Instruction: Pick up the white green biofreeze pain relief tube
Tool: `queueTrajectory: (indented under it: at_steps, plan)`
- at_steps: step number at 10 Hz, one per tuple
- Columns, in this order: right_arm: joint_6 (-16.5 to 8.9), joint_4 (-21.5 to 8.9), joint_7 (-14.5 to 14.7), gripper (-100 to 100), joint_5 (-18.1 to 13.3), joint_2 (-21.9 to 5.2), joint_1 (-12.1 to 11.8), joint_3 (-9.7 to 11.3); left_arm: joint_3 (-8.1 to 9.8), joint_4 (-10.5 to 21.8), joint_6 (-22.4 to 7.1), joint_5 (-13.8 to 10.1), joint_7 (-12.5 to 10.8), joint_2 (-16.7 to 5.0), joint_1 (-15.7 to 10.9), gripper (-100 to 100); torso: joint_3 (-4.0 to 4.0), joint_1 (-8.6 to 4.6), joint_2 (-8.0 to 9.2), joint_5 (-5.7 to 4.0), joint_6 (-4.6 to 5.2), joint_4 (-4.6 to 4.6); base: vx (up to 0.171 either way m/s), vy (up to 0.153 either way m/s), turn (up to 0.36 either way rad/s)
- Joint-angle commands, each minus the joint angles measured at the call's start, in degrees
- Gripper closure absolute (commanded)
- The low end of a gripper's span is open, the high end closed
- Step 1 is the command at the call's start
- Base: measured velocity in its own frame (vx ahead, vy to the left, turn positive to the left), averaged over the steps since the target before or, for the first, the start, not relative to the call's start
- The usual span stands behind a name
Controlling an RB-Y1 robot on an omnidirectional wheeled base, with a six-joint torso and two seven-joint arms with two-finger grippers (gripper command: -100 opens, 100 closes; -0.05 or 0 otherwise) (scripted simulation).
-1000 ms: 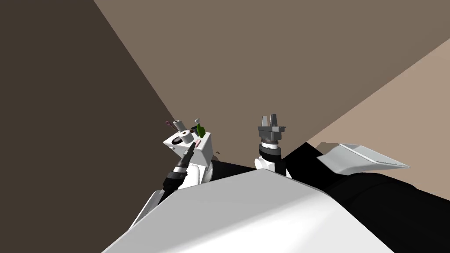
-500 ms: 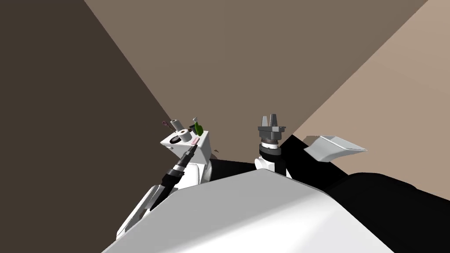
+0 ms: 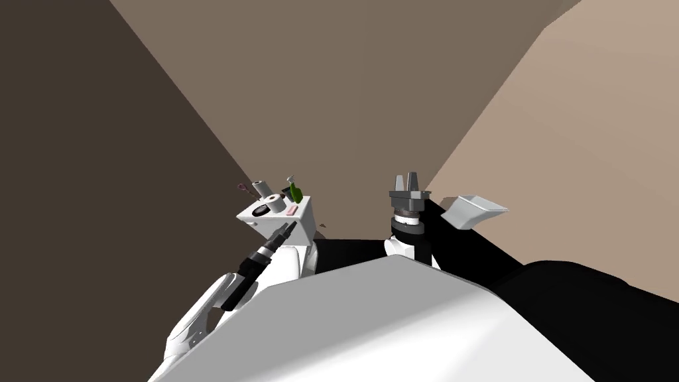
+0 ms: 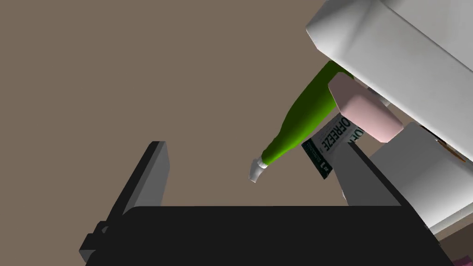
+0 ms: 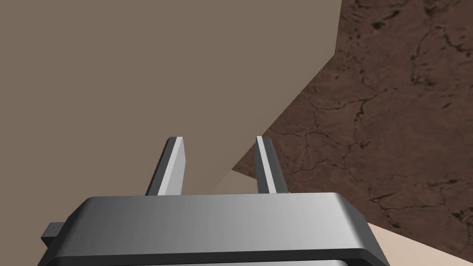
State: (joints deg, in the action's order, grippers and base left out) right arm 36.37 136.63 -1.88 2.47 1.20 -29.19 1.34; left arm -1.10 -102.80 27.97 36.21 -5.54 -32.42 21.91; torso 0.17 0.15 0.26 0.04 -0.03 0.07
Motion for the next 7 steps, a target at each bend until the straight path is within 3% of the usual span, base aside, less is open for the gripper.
queueTrajectory:
  at_steps: [1, 4, 5, 7]
  plan:
    - [0.0, 0.0, 0.0, 0, 0.0, 0.0, 0.0, 0.0, 0.40, 2.6, 0.4, 2.2, -0.9, -1.8, -1.5, -100, 0.00, 0.00, 0.00, 0.00, 0.00, 0.00, -0.061, 0.011, -0.126]
    - [0.0, 0.0, 0.0, 0, 0.0, 0.0, 0.0, 0.0, 1.75, 8.5, 2.0, 7.0, -3.2, -6.5, -5.3, -100, 0.00, 0.06, 0.01, 0.01, 0.03, 0.00, -0.088, 0.025, -0.214]
    - [0.0, 0.0, 0.0, 0, 0.0, 0.0, 0.0, 0.0, 1.75, 9.0, 2.0, 7.0, -3.2, -6.5, -5.3, -100, 0.01, 0.05, 0.02, 0.01, 0.02, 0.00, -0.049, 0.029, -0.081]
    - [0.0, 0.0, 0.0, 0, 0.0, 0.0, 0.0, 0.0, 2.65, 12.9, 3.1, 9.7, -4.9, -9.4, -8.0, -100, -0.11, 0.08, -0.19, 0.02, 0.03, -0.04, -0.033, 0.038, -0.223]
